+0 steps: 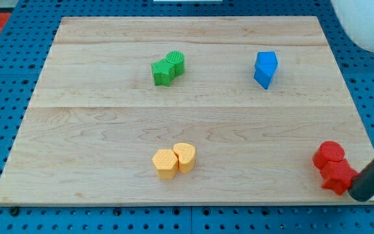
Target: Separate the blue blocks
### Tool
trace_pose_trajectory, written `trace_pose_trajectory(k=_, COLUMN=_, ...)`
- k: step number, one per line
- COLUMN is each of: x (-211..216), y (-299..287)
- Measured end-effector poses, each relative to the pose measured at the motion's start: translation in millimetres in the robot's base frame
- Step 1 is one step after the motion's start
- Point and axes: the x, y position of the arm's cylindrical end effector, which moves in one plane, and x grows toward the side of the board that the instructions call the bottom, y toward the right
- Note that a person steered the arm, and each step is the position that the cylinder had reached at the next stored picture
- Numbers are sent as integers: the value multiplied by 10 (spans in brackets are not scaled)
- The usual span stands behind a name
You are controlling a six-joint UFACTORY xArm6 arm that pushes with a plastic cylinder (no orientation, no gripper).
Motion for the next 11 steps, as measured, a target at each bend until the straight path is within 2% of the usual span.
trace_pose_trajectory(k=2, x=-18, y=-40)
trace_pose_trajectory(k=3, x=-187, y=288)
trace_pose_trajectory(k=6, x=-2566, y=298)
trace_pose_trajectory(k=8, x=-2711, y=-1065)
trace_pose_trajectory(k=9, x=-2448, y=-1274)
trace_pose_trajectory(k=10, x=-2128, y=-784)
trace_pose_trajectory(k=11, x=-2357, y=-727)
